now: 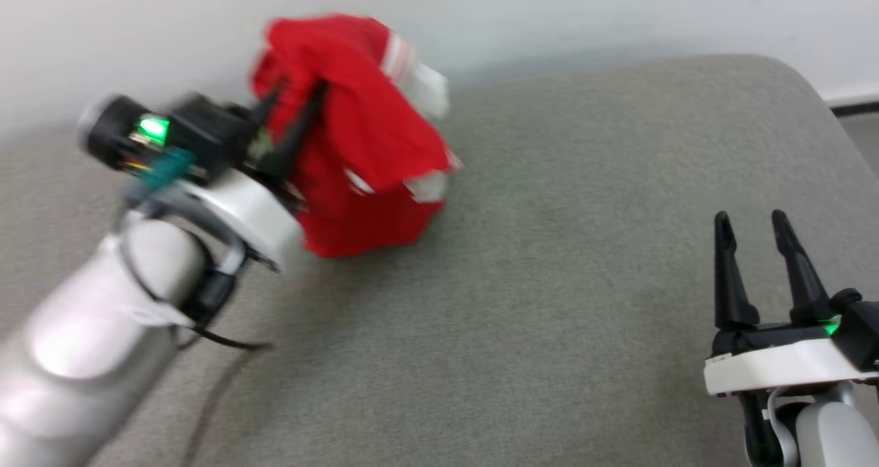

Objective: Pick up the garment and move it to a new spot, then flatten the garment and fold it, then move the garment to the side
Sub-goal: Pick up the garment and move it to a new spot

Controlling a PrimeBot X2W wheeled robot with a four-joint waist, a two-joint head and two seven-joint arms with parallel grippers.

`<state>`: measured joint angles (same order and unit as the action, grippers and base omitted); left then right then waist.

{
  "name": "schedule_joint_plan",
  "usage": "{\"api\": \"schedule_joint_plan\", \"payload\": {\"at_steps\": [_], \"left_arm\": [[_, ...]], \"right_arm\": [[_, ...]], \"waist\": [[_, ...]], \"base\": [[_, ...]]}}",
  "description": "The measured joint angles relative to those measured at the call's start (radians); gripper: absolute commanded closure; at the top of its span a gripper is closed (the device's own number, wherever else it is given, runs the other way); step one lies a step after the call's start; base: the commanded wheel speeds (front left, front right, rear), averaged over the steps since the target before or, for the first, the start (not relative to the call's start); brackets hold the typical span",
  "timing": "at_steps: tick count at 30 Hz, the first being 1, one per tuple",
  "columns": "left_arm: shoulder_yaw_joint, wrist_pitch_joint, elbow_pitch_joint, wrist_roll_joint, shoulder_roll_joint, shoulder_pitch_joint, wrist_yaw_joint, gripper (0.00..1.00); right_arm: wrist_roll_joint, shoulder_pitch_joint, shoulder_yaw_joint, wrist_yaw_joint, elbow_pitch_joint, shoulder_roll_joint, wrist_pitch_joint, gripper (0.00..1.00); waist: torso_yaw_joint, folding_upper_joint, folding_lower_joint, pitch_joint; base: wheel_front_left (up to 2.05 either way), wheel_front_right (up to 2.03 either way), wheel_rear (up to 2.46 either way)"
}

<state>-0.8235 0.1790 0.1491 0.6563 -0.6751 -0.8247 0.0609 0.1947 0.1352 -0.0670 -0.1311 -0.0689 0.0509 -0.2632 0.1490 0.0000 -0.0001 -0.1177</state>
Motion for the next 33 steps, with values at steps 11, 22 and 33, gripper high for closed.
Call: {"api": "schedule_joint_plan", "payload": {"at_steps": [11, 22, 33], "left_arm": [[-0.244, -0.015, 0.188, -0.055, 0.243, 0.156, -0.039, 1.0], [-0.264, 0.058, 0.403, -0.046, 0.369, 0.185, -0.069, 0.0], [-0.077, 0.082, 0.278, -0.038, 0.311, 0.253, -0.029, 0.0]], "right_arm": [[0.007, 0.009, -0.018, 0.0, 0.012, 0.0, 0.0, 0.0], [-0.012, 0.011, -0.004, 0.0, -0.003, 0.0, 0.0, 0.0], [-0.048, -0.016, -0.019, 0.0, -0.026, 0.0, 0.0, 0.0]], "waist": [[0.048, 0.0, 0.0001, -0.05], [0.003, 0.0, 0.0001, -0.047], [-0.092, 0.0, 0.0, 0.033]], "base": [[0.0, 0.0, 0.0], [0.0, 0.0, 0.0], [0.0, 0.0, 0.0]]}}
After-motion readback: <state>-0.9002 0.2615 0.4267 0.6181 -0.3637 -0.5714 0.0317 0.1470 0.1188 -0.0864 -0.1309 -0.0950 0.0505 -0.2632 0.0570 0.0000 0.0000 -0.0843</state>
